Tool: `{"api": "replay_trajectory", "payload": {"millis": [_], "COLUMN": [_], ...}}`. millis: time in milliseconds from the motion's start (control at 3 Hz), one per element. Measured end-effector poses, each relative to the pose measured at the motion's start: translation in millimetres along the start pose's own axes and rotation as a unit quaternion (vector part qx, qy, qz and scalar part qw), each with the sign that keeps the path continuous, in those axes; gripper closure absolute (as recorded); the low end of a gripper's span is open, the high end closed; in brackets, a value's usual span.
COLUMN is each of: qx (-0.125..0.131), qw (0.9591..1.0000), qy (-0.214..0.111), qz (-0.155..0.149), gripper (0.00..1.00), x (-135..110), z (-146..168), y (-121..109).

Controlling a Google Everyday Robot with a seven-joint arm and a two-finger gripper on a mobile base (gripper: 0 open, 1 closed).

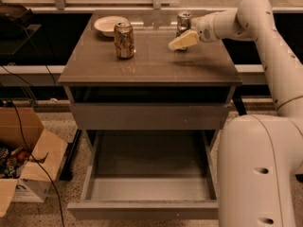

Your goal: Place redbull can into middle drawer

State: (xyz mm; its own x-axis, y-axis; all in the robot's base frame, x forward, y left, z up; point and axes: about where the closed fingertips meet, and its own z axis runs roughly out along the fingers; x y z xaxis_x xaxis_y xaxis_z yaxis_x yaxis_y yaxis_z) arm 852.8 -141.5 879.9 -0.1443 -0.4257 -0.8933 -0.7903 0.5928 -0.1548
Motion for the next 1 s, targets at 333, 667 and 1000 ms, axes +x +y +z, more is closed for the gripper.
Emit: {"api": "replay_trajectory", "payload": {"millis": [333, 667, 1000], "qx": [-0.008, -0.009, -0.011], "qw": [0.9999, 0.9998, 0.9995], "qy": [-0.008, -0.02, -0.02], "qz": [-0.002, -0.006, -0.02], "gripper": [0.38, 0.61, 0.85], "x": [-8, -18, -34], "z": [8, 6, -3], "y": [1, 1, 7]}}
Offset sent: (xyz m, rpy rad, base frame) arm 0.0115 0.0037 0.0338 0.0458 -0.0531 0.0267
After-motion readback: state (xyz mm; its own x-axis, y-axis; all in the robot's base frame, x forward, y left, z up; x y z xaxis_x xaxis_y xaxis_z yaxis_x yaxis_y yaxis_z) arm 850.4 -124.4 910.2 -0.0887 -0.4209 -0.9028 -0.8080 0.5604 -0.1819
